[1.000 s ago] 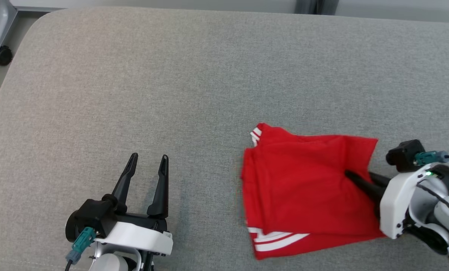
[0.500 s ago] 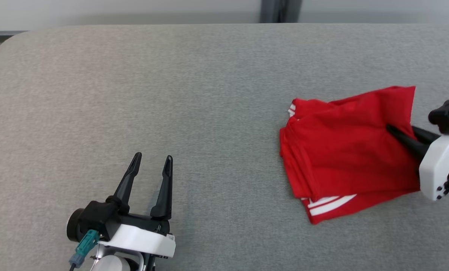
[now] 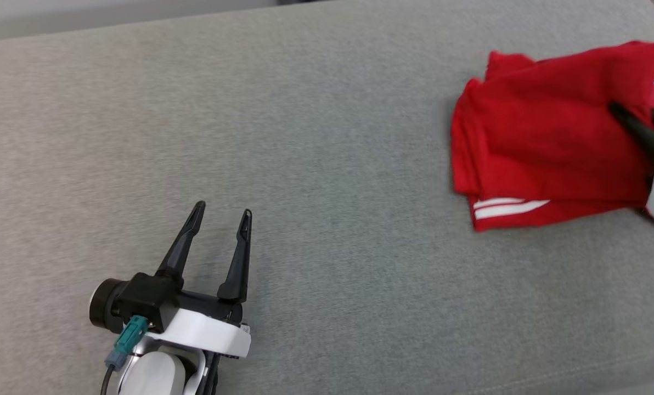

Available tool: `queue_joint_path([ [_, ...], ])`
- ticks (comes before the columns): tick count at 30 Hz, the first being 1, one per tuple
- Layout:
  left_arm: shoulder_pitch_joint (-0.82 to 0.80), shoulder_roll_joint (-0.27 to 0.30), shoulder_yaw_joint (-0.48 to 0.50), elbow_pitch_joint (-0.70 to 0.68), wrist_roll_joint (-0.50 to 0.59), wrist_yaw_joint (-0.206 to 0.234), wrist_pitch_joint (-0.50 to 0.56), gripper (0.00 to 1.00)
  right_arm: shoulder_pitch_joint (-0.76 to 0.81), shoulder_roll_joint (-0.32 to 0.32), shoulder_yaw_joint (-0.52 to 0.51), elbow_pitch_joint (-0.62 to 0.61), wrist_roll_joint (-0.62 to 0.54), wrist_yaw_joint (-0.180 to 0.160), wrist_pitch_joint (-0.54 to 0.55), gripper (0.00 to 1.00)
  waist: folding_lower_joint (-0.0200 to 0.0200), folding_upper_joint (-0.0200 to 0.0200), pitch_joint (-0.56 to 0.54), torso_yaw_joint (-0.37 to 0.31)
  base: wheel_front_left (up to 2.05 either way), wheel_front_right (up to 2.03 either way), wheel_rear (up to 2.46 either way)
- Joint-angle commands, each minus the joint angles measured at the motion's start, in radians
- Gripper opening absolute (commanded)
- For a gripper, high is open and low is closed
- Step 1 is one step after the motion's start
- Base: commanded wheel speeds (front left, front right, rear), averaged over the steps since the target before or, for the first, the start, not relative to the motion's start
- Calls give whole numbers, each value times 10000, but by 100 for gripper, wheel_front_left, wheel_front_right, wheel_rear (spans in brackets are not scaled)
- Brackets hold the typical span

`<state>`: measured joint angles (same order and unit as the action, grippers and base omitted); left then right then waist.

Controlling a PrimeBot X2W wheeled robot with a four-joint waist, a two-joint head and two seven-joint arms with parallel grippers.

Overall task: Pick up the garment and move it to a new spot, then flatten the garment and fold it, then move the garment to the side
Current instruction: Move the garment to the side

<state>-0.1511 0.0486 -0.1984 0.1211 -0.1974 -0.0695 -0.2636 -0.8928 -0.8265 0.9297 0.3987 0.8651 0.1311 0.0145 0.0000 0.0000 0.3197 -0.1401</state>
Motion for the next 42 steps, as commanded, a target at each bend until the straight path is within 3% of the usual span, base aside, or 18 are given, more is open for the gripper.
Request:
queue_joint_path([
  [1,-140,49,84,86,140,-79,-1,100,-145,-97,-96,107,114,-3,-137,0,0,0,403,-460,0,0,0],
  [6,-263,49,295,308,406,-257,-3,100,-186,-264,-451,681,587,-3,-518,0,0,0,765,-921,0,0,0],
  [8,-249,64,542,415,-57,-209,-3,100,-157,-352,-586,1051,681,-4,-689,0,0,0,858,-1028,0,0,0],
  [15,-443,49,707,611,584,-409,-1,100,-275,-134,-993,2393,1052,-3,-1109,0,0,0,1232,-1302,0,0,0],
  [24,-374,44,844,941,875,-528,33,100,-455,701,-962,4460,932,-4,-1538,0,0,0,1592,-1492,0,0,0],
  [36,-391,154,1166,992,1233,-588,80,100,-1600,2078,-664,8034,-429,-4,-2100,0,0,0,2207,-1434,0,0,0],
  [37,-405,169,1180,1003,1236,-592,82,100,-1692,2131,-601,8193,-547,-4,-2149,25,0,0,2243,-1411,0,0,0],
  [38,-423,183,1197,1008,1228,-594,83,100,-1766,2173,-592,8331,-592,-4,-2163,100,0,0,2273,-1392,0,0,0],
  [42,-502,209,1224,1054,1230,-584,88,100,-1917,2334,-591,8678,-820,-3,-2283,100,0,0,2307,-1319,0,0,0],
])
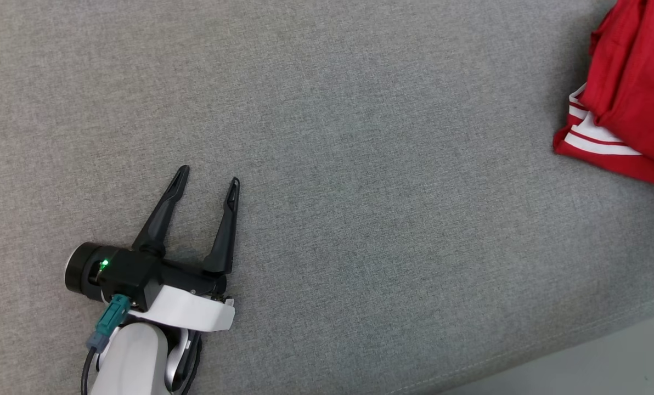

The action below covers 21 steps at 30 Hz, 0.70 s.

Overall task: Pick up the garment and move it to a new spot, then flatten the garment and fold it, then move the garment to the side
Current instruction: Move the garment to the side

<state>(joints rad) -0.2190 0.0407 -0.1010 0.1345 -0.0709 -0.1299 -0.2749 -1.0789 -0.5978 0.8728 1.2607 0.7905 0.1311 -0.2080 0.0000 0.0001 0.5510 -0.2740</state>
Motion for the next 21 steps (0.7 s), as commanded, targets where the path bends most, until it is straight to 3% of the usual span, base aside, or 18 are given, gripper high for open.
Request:
queue_joint_path([
  [1,169,289,246,939,-52,21,201,100,-108,28,-17,99,-125,-4,-58,100,0,-1,-25,42,0,0,0],
  [13,245,177,-104,739,-594,11,142,100,-1036,-250,-470,200,-599,-4,-528,100,0,-1,-944,304,0,0,0],
  [21,408,132,-206,481,-1294,292,117,100,-1041,176,-1217,-2064,-606,-3,-574,100,0,-1,-1814,478,0,0,0],
])
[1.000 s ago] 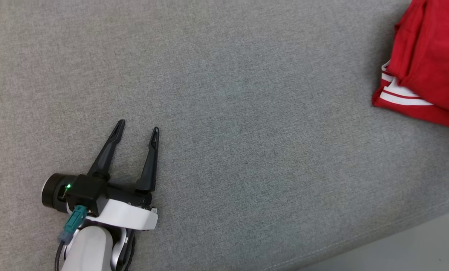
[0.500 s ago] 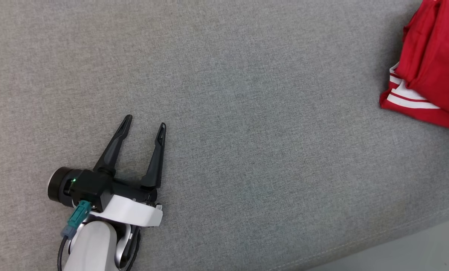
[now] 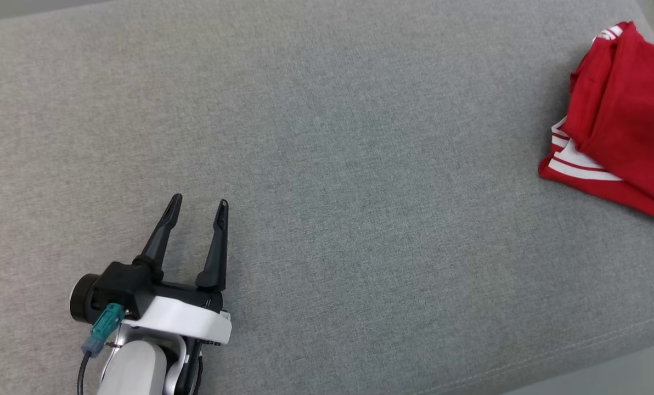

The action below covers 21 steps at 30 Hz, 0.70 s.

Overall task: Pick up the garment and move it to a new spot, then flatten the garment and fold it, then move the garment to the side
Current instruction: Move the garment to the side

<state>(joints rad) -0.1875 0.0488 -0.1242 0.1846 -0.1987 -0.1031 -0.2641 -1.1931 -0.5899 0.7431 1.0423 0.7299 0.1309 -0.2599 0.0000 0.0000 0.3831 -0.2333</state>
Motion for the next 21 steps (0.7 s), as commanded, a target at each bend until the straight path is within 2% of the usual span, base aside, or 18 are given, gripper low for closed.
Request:
queue_joint_path([
  [1,114,50,47,-29,-111,89,10,100,329,238,-85,-359,34,1,-53,100,0,0,-225,101,0,0,0],
  [2,165,54,123,-228,-550,235,9,100,495,249,-221,-797,-58,1,-51,100,0,0,-315,139,0,0,0],
  [4,234,48,-12,-284,-328,428,13,100,759,185,-629,-1695,-454,-2,-54,100,0,0,-515,244,0,0,0],
  [6,154,38,73,-141,-130,374,9,100,1430,556,-1329,-2511,-318,-1,-52,100,0,0,-742,384,0,0,0],
  [12,238,38,200,-677,-283,902,9,100,3431,1176,-3206,-4652,-972,-1,-46,100,0,0,-1257,952,0,0,0],
  [17,562,47,217,-1131,-419,1147,9,100,5340,2263,-4849,-6170,-1981,1,-46,100,0,0,-1703,1489,0,0,0],
  [21,901,42,186,-1341,-627,1328,9,100,6839,3229,-5575,-7143,-3072,1,-47,100,0,0,-1985,1846,0,0,0],
])
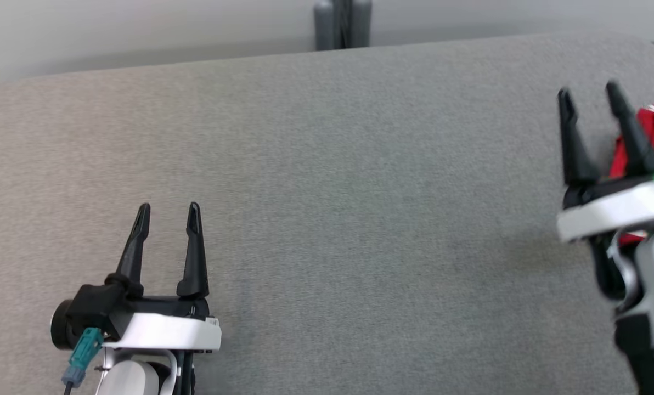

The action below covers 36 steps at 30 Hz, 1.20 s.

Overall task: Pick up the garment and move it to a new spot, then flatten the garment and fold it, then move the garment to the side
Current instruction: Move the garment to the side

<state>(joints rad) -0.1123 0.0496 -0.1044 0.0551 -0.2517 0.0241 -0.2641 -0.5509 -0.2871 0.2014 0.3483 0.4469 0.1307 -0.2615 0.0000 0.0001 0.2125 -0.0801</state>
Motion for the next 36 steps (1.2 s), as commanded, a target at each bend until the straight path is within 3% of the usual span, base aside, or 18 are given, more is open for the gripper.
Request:
queue_joint_path([
  [1,227,36,-55,-59,-134,58,9,100,768,417,-309,-378,-528,3,-31,100,0,-1,-337,402,0,0,0],
  [4,386,35,-120,-73,-186,114,9,100,1690,1094,-801,-698,-1098,3,-31,100,0,-1,-467,614,0,0,0],
  [15,743,35,-356,210,-58,124,9,100,3749,2101,-1666,-1518,-3130,3,-32,100,0,-1,-685,918,0,0,0],
  [36,640,36,-335,327,-22,187,9,100,3995,2348,-1541,-1421,-3569,3,-32,100,0,-1,-653,862,0,0,0],
])
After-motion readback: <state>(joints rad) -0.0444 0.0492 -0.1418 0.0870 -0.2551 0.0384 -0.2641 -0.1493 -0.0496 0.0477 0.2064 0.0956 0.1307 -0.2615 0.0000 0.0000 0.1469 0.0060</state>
